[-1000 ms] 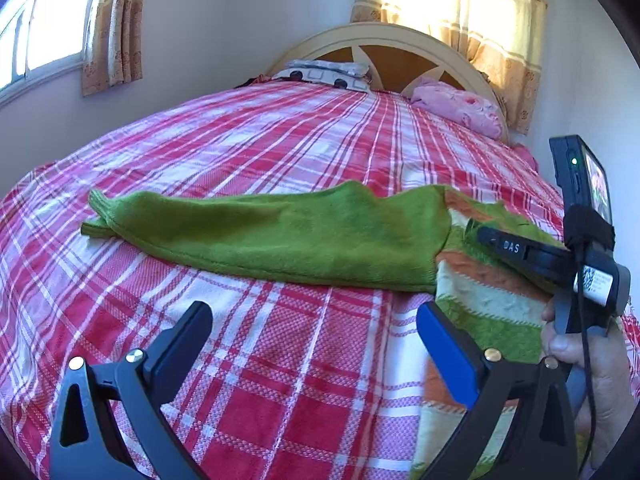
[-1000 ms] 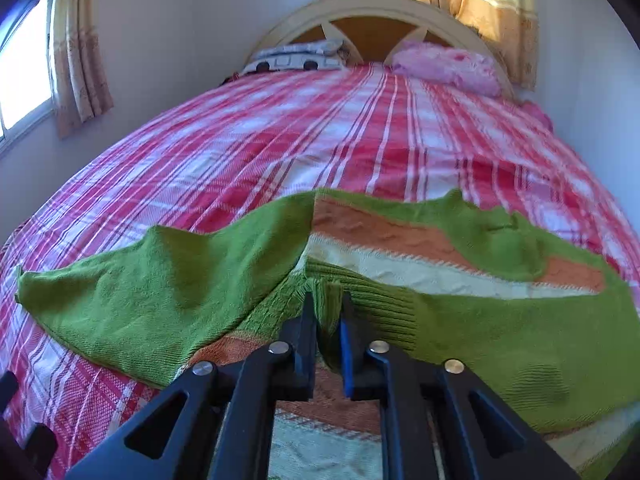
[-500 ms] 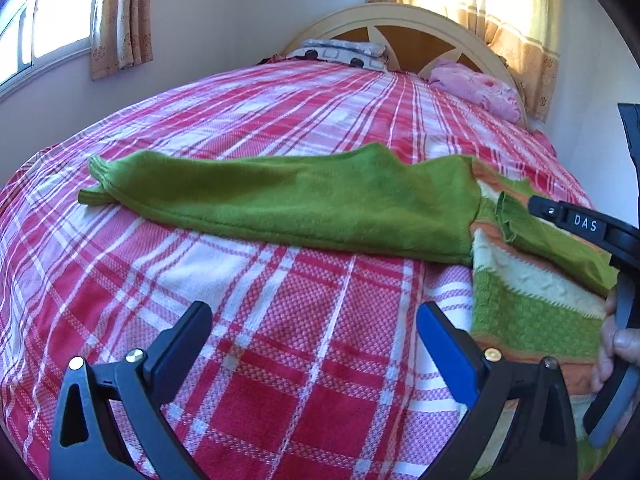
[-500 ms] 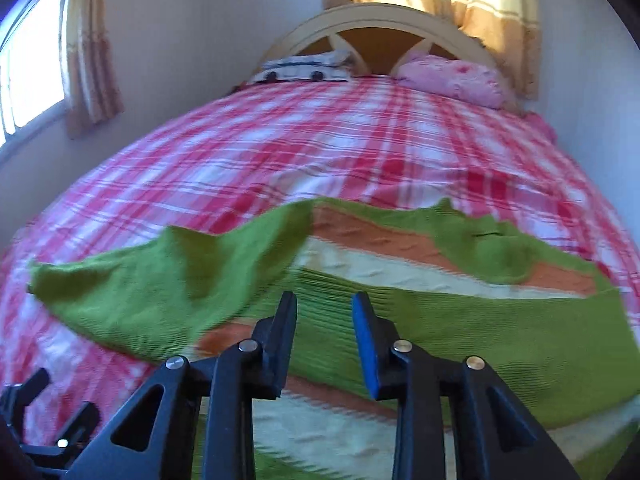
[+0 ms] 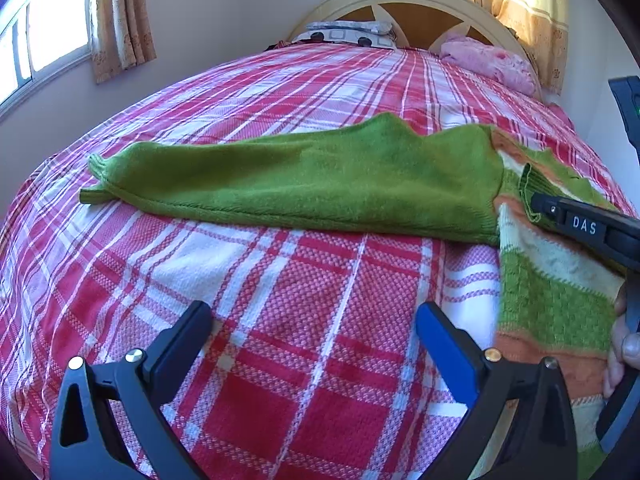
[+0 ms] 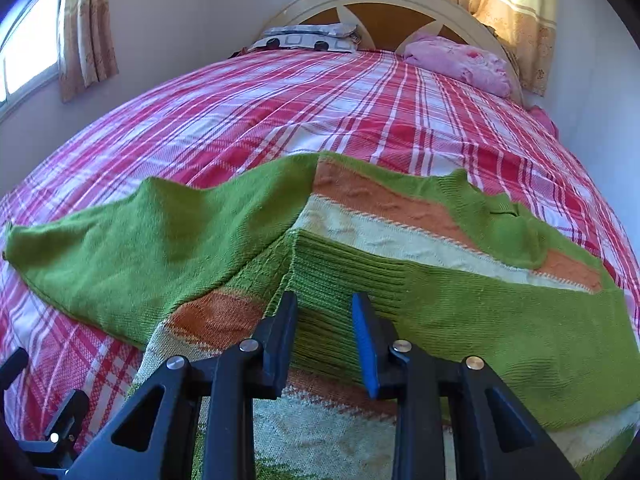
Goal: Fold small clothes
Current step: 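Carry the sleeve across the sweater body with the right gripper and release, then grasp the other green sleeve cuff with the left gripper and lift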
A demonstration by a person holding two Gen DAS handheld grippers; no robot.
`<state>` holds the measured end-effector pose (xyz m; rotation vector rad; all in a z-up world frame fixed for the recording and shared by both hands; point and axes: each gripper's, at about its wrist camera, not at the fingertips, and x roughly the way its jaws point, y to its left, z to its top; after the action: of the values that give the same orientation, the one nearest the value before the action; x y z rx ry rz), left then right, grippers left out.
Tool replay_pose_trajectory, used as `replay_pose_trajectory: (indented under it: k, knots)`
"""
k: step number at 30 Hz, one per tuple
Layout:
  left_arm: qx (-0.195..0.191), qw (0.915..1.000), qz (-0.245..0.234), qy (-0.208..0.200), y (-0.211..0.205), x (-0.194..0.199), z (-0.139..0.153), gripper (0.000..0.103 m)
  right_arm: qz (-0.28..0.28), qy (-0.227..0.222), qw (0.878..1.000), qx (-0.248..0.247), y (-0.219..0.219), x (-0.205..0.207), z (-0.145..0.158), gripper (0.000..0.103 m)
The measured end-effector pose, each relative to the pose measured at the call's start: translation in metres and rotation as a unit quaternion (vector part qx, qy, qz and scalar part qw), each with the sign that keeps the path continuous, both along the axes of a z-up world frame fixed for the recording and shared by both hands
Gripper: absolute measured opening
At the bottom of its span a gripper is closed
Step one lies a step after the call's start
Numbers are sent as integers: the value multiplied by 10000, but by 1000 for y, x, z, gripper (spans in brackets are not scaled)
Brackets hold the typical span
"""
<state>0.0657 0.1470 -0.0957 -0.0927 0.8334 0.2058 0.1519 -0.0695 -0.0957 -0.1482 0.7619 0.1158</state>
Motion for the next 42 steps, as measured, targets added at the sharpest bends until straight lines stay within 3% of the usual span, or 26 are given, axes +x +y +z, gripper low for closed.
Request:
replay_pose_trajectory:
  k: [10,12,15,16,19,20,22,25,26,28,32,33,35,37,39,42]
  knots:
    - [-5,10000,33,7,0,3,-2,103,379,-159,9971,-633,29,-4,-8,30]
    - [4,10000,34,22,-1,4,-2,103,411,-251,9980,-404,22,-8,-2,30]
    - [-88,9999,48,22,3,2,3,103,250,-995,9944,259,-3,-35,27,31]
    - [-69,9999,98,5,6,1,7,103,137,-1135,9927,382,-11,-45,35,36]
    - [133,9974,502,-503,28,-5,35,103,-61,-1184,9923,359,-28,-66,41,45]
    - [51,9960,643,-617,38,-5,41,103,-60,-1192,9922,346,-32,-72,39,45]
    - [-517,9897,1065,-810,75,-1,53,103,-98,-1144,9928,348,-40,-81,30,45]
    - [-1376,9708,1749,-894,133,11,52,101,-249,-861,9937,674,-55,-79,16,45]
    - [-1515,9634,2015,-915,152,16,48,96,-294,-828,9930,788,-59,-79,15,45]
    - [-1588,9588,2198,-849,170,29,43,86,-378,-798,9918,927,-66,-78,14,45]
    - [-1515,9631,2178,-461,186,65,27,64,-436,-643,9924,954,-68,-75,8,45]
    - [-1617,9622,2163,-339,190,74,19,63,-440,-606,9926,959,-68,-73,6,45]
    - [-1600,9607,2227,-427,192,74,16,60,-457,-537,9927,975,-69,-71,4,45]
    - [-1559,9604,2260,-476,193,78,16,50,-470,-489,9927,994,-70,-70,2,45]
    - [-1743,9575,2231,-560,194,74,14,23,-486,-416,9928,1011,-72,-67,0,45]
    - [-2107,9518,2109,-723,199,73,8,15,-540,-305,9929,1018,-73,-64,-4,45]
